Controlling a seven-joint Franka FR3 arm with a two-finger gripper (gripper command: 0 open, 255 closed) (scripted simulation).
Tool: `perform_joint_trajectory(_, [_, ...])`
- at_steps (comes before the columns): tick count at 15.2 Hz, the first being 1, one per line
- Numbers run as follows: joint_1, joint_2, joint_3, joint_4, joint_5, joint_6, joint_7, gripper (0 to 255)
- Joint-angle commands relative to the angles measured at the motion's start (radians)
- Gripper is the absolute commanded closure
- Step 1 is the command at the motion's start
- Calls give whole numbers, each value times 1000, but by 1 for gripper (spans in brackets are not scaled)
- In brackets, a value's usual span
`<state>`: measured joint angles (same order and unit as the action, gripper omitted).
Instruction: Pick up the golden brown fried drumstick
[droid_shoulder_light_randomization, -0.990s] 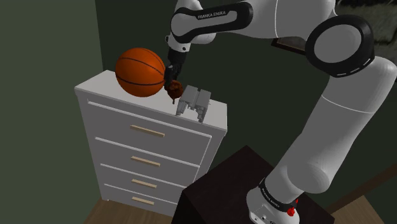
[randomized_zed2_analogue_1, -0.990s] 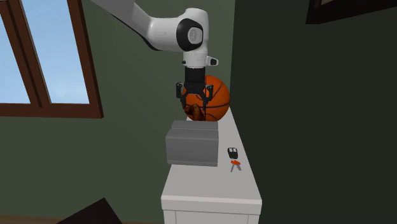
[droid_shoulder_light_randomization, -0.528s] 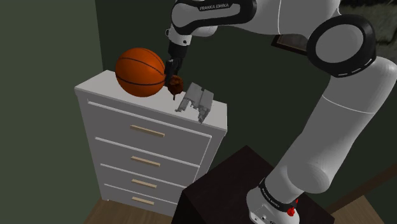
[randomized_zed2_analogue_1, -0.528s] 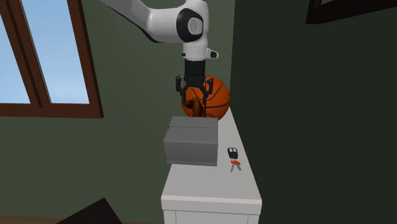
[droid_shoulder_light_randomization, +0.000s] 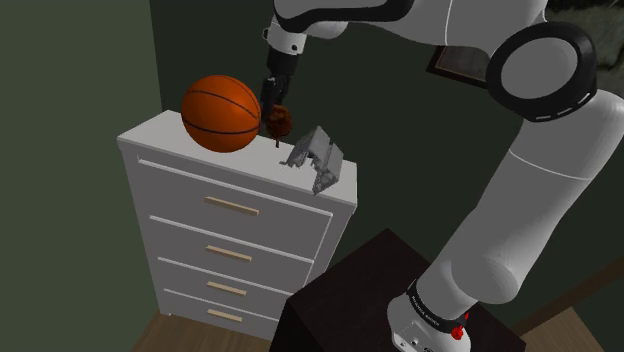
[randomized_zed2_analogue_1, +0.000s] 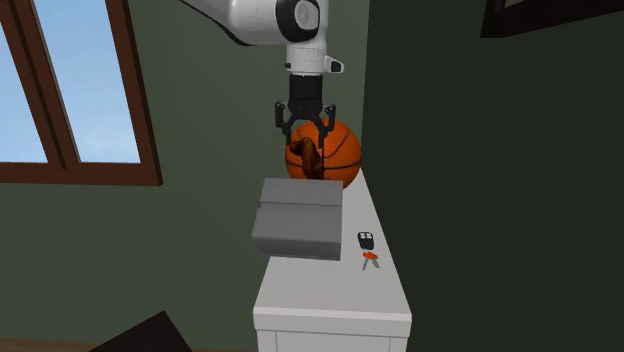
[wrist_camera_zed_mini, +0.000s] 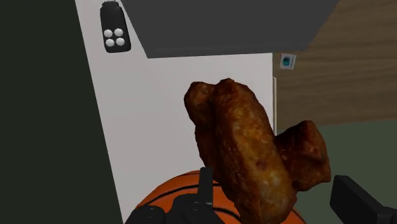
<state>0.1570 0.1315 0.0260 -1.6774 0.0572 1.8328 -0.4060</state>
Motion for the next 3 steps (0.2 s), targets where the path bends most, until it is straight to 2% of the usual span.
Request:
perform_joint_trajectory(1, [-1, 2, 0, 32, 0, -29, 1, 255])
perform_joint_trajectory(3, [-1, 2, 0, 34, 0, -31, 1, 255])
